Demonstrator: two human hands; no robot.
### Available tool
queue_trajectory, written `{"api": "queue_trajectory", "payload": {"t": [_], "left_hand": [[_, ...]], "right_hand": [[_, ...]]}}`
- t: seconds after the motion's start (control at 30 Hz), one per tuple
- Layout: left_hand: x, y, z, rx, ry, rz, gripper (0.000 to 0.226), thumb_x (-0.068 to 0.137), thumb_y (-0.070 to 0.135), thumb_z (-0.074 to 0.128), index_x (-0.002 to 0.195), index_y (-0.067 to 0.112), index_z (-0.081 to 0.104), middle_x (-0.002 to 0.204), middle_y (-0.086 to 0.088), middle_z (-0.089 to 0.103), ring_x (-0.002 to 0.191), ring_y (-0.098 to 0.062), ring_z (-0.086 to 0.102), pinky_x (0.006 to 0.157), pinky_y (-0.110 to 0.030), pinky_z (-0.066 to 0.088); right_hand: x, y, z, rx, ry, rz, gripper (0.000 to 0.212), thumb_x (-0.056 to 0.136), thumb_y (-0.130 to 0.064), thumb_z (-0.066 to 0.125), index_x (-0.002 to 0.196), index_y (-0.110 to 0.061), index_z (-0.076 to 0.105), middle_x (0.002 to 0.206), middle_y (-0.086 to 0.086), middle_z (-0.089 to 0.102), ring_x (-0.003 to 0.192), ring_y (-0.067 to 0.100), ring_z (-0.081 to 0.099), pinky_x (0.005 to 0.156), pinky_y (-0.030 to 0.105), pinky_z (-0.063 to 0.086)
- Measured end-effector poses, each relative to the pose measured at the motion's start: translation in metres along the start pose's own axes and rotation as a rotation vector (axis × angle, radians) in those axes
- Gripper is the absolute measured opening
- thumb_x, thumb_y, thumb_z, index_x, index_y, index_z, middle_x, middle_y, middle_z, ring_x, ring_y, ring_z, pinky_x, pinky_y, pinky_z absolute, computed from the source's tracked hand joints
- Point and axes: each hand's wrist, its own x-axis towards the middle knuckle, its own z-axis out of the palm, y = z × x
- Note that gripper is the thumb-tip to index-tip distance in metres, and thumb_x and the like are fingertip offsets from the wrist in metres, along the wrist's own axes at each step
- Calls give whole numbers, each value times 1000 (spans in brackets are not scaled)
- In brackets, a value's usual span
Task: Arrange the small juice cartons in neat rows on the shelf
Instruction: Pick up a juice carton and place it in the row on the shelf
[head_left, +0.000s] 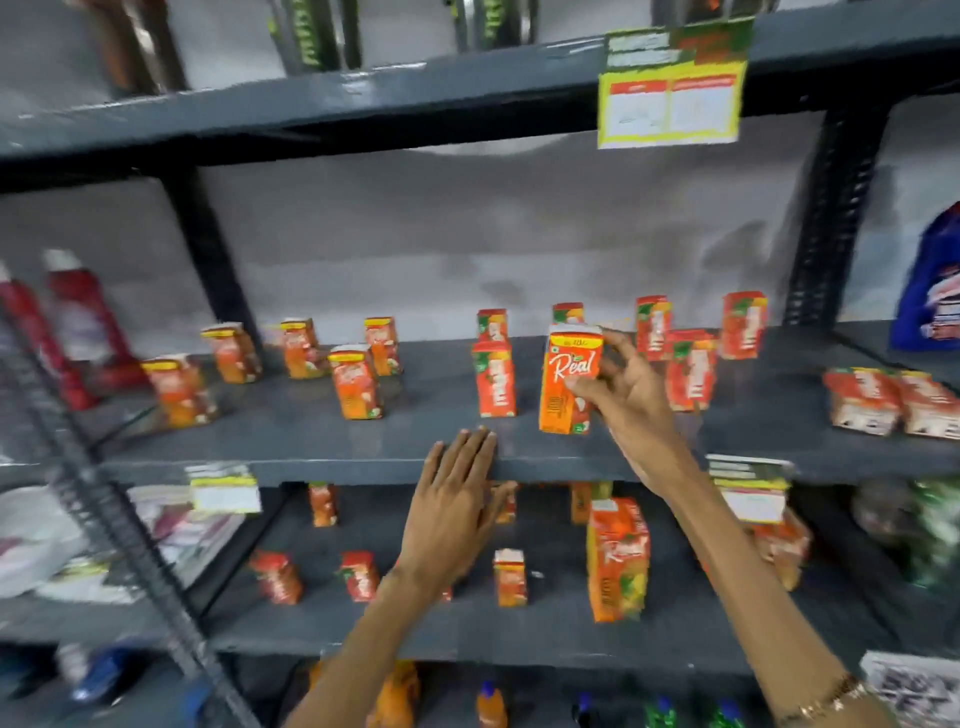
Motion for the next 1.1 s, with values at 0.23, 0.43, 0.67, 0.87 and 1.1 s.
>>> {"api": "queue_trajectory", "payload": {"t": [0.23,0.43,0.67,0.87,1.1], "left_hand": [[-55,-157,-36,42,78,-94,61,104,54,34,150,15,44,156,-3,46,147,-22,39,125,-38,21],[-82,-256,-61,62,61,-146,64,105,56,23,153,18,38,159,0,41,151,-19,30,127,-41,15],[-86,-305,-66,84,47,-69,58,106,54,24,150,20,43,155,-2,49,144,-21,43,123,-46,28],[-83,-302,-56,41,118,-97,61,104,59,28,145,19,48,150,-1,52,143,-22,43,124,-43,19],[-83,-303,-50,52,144,-99,59,104,59,31,147,20,45,152,0,50,145,-21,40,125,-45,18]], "right_hand": [[15,57,183,16,-51,42,44,89,0,68,118,-31,56,105,-15,77,98,1,72,74,19,58],[35,87,316,-15,-156,48,41,90,-10,71,123,-27,54,124,-3,70,118,15,67,97,35,57],[66,128,375,-247,-111,123,53,92,-10,68,140,-12,45,136,13,60,126,25,59,101,43,53],[82,138,378,-343,-104,114,57,93,-11,66,145,-18,42,136,6,59,125,20,58,104,49,52],[83,145,379,-320,-138,132,61,95,-13,63,147,-22,33,147,12,53,136,28,53,106,53,50]]}}
